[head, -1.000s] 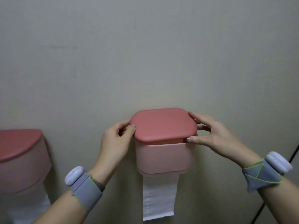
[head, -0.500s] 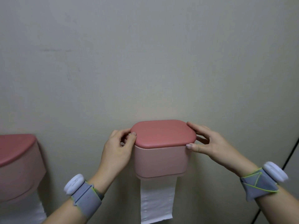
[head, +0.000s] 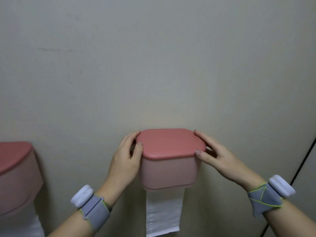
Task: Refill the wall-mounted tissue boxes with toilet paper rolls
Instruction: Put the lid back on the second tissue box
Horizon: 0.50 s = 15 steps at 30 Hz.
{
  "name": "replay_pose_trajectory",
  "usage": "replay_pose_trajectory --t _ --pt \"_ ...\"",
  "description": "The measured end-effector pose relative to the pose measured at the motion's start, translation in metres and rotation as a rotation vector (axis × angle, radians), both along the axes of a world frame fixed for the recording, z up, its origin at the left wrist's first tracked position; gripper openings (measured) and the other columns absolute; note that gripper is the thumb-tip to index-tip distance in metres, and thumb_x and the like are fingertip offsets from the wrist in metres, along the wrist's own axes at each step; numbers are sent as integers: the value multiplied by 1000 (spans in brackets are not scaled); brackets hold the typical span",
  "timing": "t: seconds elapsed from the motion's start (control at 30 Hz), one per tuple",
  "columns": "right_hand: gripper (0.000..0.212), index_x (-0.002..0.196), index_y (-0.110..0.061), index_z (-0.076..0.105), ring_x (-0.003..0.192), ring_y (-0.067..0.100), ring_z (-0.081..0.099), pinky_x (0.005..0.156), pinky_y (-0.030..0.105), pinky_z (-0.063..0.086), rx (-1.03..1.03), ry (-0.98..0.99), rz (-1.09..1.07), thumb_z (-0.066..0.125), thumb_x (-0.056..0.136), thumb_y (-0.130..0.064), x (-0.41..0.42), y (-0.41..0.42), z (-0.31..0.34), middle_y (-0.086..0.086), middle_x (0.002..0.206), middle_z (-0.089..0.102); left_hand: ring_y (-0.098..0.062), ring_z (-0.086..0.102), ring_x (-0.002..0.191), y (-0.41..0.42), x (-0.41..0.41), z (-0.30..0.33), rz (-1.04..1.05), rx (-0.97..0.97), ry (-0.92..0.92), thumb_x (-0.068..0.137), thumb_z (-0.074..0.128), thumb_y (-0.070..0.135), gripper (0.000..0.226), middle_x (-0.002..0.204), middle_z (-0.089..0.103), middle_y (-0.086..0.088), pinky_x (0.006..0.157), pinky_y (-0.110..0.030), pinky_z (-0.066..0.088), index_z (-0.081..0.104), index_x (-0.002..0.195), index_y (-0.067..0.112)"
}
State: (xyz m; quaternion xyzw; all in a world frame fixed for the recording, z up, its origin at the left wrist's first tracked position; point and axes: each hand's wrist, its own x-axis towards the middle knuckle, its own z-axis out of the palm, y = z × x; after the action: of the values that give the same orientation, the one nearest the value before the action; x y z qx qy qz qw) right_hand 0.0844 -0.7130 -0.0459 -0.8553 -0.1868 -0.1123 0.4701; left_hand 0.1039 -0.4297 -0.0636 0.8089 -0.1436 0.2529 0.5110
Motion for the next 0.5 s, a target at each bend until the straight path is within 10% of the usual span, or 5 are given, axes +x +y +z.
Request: replay_pose_trajectory --t 0.23,0.5 --pt "82 142 -30 44 135 2 42 114 31 35 -94 -134 -49 53 77 -77 5 -4 -7 -20 145 44 9 49 109 2 0 -4 9 55 -20 85 33 57 68 129 57 11 85 7 29 54 137 19" --pt "80 140 -32 44 129 -5 43 111 25 35 -309 -112 -26 51 76 -79 6 -12 16 -21 140 46 -15 55 114 9 3 10 12 288 -53 82 26 56 70 127 56 0 95 -25 41 54 132 15"
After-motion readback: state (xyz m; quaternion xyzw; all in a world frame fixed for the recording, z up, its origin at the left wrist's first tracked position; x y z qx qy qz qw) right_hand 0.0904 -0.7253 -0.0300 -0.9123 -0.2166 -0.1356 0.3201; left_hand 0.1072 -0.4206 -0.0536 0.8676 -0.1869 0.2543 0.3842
